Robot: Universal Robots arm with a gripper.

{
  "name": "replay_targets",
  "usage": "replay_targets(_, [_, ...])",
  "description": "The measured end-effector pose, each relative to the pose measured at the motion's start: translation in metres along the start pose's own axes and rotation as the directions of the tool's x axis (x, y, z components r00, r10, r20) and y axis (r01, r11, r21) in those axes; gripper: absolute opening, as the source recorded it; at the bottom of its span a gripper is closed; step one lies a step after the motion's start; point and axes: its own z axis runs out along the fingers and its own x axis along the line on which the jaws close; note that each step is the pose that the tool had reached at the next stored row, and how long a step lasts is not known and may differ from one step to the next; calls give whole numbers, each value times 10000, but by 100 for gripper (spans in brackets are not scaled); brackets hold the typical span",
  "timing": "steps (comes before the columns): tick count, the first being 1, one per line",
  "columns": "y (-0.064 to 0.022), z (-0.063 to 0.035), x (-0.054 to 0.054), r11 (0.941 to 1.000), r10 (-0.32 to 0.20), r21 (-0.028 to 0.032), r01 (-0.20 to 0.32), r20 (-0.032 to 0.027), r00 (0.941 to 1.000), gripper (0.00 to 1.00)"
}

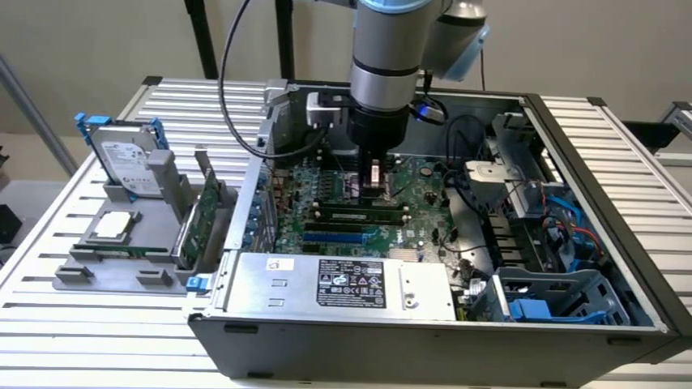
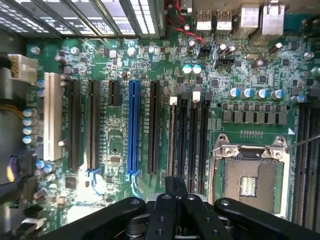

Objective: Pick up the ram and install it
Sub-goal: 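Press down the ram until it locks into place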

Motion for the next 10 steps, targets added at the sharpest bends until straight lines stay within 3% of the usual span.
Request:
replay_targets(2, [1, -62, 4, 10000, -2, 0, 2, 19, 10000, 0])
replay_targets(10, [3, -66, 4, 10000, -2, -1, 2, 22, 10000, 0])
